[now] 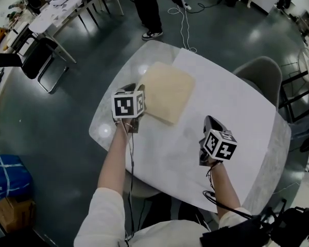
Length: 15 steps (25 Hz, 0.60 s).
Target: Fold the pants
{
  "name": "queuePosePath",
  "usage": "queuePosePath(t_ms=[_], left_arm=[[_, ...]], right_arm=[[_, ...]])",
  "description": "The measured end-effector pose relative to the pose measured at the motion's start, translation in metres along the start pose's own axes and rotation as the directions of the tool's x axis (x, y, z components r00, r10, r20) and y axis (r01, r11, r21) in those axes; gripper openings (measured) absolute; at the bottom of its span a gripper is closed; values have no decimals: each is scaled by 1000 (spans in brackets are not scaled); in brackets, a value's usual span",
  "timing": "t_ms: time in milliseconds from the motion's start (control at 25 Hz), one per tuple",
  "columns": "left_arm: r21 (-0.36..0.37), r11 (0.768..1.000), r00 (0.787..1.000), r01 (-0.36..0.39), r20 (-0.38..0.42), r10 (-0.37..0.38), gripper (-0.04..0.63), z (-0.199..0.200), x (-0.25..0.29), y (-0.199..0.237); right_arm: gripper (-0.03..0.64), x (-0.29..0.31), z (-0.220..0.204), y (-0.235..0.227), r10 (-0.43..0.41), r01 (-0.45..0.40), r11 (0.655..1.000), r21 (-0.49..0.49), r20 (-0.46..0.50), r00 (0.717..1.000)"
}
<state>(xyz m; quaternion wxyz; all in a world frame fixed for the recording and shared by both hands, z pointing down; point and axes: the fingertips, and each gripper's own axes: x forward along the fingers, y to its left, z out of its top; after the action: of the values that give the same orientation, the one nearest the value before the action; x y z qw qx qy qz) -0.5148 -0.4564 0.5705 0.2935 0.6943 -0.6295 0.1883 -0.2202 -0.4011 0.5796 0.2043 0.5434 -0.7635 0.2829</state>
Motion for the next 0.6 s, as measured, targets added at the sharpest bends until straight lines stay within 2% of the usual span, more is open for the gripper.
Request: queuePosePath(t_ms=[360, 600], left_arm=[[12, 1000, 990, -8, 138, 7, 109, 6, -76, -33], [-19, 999, 974, -48, 221, 51, 66, -5, -145, -67]], right_arm=[[-8, -35, 9, 2, 19, -18, 1000, -9, 36, 999], [-8, -82, 11, 5, 54, -52, 998, -28, 67, 996]])
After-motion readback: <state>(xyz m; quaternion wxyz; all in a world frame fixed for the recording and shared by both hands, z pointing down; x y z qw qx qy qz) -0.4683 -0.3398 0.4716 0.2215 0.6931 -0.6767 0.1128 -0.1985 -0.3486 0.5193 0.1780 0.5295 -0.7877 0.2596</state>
